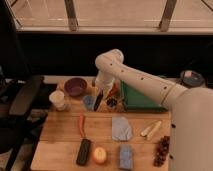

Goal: Place brush in red bowl

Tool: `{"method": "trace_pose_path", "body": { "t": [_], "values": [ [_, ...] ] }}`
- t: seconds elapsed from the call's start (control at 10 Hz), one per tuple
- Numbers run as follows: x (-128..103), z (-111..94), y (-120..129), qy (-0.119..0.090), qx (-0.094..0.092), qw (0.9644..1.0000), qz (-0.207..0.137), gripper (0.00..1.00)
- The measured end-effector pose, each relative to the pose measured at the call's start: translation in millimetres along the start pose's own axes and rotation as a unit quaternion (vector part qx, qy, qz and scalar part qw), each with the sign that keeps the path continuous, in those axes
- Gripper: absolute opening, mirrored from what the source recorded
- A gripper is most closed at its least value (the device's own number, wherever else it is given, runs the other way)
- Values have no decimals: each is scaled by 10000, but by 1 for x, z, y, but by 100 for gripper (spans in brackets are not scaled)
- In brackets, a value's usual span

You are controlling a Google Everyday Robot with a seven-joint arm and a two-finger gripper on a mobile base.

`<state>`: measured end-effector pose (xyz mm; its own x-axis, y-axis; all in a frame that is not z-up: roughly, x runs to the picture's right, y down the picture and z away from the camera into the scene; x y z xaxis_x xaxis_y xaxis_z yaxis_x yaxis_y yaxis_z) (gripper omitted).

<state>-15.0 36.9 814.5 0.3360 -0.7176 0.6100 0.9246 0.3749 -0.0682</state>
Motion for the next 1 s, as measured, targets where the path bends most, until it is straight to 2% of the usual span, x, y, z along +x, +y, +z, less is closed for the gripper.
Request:
{"method": "trace_pose_path", "body": {
  "t": [0.4, 0.6, 1.0],
  "values": [
    [21, -2, 42, 294, 63, 9995, 124, 0],
    [29, 3, 44, 396, 121, 9991, 93, 0],
    [41, 18, 30, 503, 195, 9982, -262, 0]
  ]
}}
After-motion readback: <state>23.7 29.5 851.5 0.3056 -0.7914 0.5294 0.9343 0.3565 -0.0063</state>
